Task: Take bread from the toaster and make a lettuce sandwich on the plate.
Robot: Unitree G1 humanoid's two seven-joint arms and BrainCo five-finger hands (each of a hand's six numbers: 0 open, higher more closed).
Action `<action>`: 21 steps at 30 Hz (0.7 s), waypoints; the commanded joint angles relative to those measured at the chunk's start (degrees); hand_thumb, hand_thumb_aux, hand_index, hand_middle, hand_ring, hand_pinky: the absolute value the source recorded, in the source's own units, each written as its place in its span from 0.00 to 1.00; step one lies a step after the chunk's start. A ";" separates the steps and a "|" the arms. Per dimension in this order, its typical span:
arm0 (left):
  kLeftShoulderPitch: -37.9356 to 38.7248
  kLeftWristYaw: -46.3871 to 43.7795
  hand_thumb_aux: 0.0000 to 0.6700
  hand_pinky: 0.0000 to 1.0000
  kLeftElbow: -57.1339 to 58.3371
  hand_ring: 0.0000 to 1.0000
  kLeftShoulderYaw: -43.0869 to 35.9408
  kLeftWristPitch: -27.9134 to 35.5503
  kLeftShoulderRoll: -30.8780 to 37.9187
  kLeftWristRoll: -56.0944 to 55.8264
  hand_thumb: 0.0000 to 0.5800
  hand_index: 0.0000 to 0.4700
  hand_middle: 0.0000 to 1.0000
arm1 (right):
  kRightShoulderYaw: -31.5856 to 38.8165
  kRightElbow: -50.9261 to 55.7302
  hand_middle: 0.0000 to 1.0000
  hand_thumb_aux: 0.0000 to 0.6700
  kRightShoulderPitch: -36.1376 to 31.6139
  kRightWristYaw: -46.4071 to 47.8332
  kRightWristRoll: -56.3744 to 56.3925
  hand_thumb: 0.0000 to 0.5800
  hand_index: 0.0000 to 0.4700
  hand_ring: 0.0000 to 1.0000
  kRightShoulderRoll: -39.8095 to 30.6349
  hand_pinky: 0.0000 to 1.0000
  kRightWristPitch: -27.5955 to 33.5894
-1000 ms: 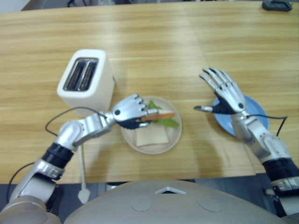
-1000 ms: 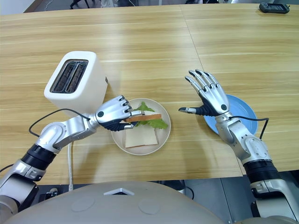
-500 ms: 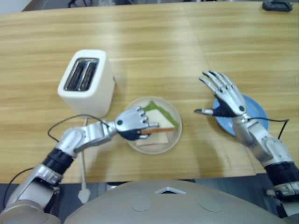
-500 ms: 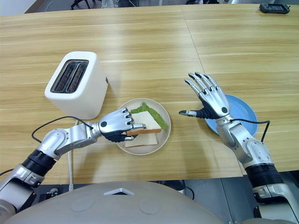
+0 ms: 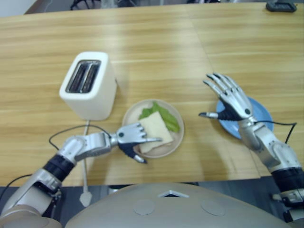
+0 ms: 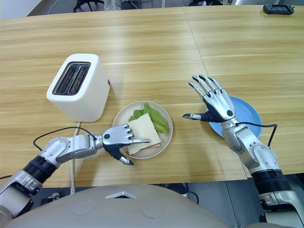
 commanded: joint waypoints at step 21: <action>8.10 -17.93 0.00 0.00 -17.80 0.00 28.33 7.52 14.05 -42.80 0.00 0.00 0.00 | -3.09 -0.66 0.00 0.00 7.74 14.14 29.96 0.00 0.00 0.00 -6.02 0.00 -18.15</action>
